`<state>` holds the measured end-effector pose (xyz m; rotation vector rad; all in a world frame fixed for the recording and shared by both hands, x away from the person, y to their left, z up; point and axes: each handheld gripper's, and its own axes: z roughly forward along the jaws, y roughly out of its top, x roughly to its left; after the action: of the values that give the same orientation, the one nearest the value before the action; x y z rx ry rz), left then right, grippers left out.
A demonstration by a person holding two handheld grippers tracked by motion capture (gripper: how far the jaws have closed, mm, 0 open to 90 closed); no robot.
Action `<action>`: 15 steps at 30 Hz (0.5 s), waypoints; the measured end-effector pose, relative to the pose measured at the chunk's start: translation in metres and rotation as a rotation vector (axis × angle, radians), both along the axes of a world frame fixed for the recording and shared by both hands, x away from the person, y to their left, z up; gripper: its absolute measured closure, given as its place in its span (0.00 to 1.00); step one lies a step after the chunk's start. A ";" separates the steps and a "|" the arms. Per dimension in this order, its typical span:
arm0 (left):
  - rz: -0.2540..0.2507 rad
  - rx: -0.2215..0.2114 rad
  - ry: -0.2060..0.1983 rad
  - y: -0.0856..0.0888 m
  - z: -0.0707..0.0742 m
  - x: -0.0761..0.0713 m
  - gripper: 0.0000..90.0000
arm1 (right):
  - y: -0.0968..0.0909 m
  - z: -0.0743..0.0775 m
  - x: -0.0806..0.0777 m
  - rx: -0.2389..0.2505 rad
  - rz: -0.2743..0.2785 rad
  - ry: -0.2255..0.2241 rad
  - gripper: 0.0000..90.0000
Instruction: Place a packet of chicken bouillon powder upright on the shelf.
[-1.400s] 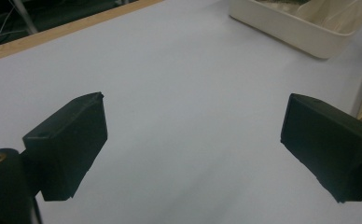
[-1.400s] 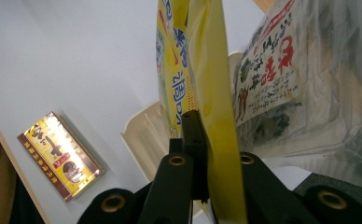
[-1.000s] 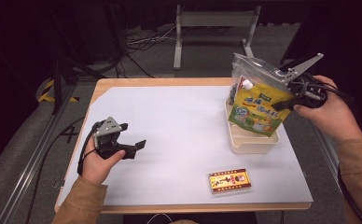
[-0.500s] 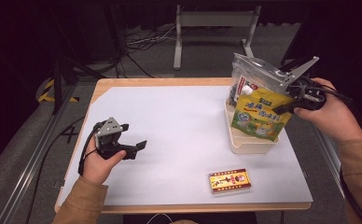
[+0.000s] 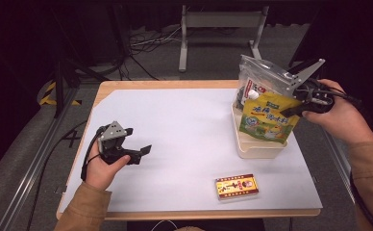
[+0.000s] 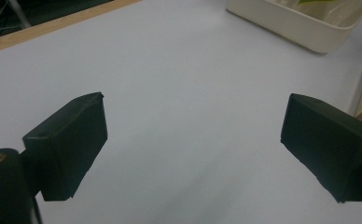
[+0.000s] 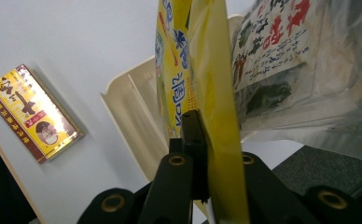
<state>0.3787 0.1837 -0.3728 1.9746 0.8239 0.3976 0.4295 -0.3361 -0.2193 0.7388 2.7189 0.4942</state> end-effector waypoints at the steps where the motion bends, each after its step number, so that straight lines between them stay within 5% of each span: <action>1: 0.001 -0.003 0.006 0.000 0.000 0.000 0.08 | 0.001 -0.001 0.000 -0.002 0.005 0.001 1.00; 15: 0.000 -0.003 0.006 0.000 -0.001 0.001 0.08 | 0.004 -0.004 0.001 -0.007 0.057 -0.002 1.00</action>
<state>0.3794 0.1840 -0.3738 1.9736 0.8279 0.3899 0.4307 -0.3323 -0.2237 0.6607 2.7449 0.4974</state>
